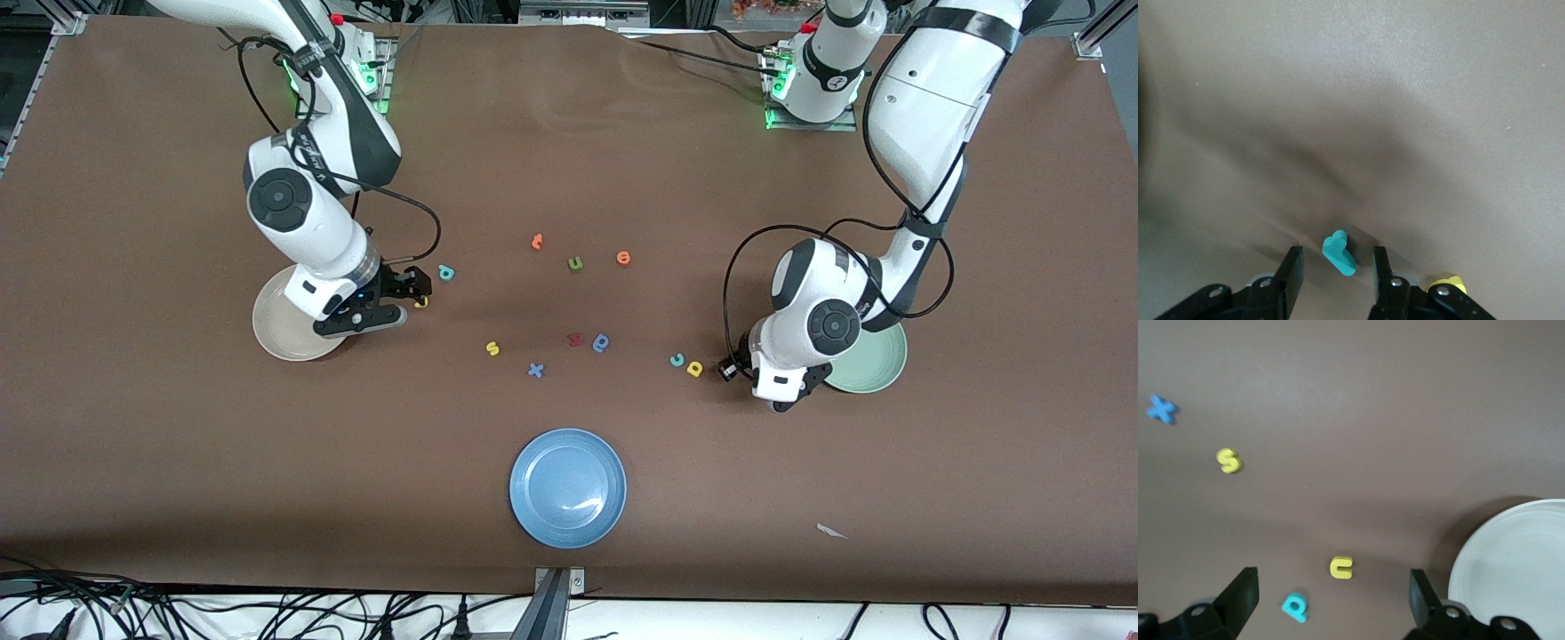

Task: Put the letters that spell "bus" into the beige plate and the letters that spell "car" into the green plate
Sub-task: 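Grasp the teal r with the left gripper while the right gripper lowers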

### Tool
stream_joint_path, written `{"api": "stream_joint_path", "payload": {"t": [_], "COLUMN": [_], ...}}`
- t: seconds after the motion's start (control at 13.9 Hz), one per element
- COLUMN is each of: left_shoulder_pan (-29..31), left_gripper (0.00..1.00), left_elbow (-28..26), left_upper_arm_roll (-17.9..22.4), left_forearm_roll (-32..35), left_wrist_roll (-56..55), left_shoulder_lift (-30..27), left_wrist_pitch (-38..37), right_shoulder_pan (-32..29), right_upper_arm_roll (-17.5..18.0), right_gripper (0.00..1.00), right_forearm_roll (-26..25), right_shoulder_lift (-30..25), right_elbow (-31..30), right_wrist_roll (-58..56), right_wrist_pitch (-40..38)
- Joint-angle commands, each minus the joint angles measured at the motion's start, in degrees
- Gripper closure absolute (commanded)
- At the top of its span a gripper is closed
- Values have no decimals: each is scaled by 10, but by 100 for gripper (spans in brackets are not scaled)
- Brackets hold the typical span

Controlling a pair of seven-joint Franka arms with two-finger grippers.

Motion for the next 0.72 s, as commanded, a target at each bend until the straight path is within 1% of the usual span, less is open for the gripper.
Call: {"api": "stream_joint_path", "payload": {"t": [0.0,0.07,0.14,0.36,0.43,0.5,0.58,0.65], "left_shoulder_pan": [-4,-4,-4,-4,-4,-4,-4,-4], "left_gripper": [55,63,66,82,84,89,99,100], "left_elbow": [-8,-8,-8,-8,-8,-7,-5,-2], "left_upper_arm_roll": [3,3,4,3,3,3,3,3], "left_forearm_roll": [-7,-6,-6,20,22,22,22,23], "left_wrist_roll": [-4,-3,-3,-3,-3,-3,0,3], "left_shoulder_lift": [-4,-4,-4,-3,-3,-2,-3,-3], "left_wrist_pitch": [10,10,10,10,10,10,10,8], "right_shoulder_pan": [-6,-6,-6,-6,-6,-6,-6,-6], "right_upper_arm_roll": [9,9,9,9,9,9,9,9], "right_gripper": [0,0,0,0,0,0,0,0], "right_forearm_roll": [-26,-26,-26,-26,-26,-25,-26,-26], "right_shoulder_lift": [1,11,19,38,46,49,54,55], "right_elbow": [-47,-50,-54,-83,-86,-90,-92,-94], "right_wrist_roll": [4,5,5,6,6,11,20,22], "right_wrist_pitch": [49,60,74,129,141,149,150,150]}}
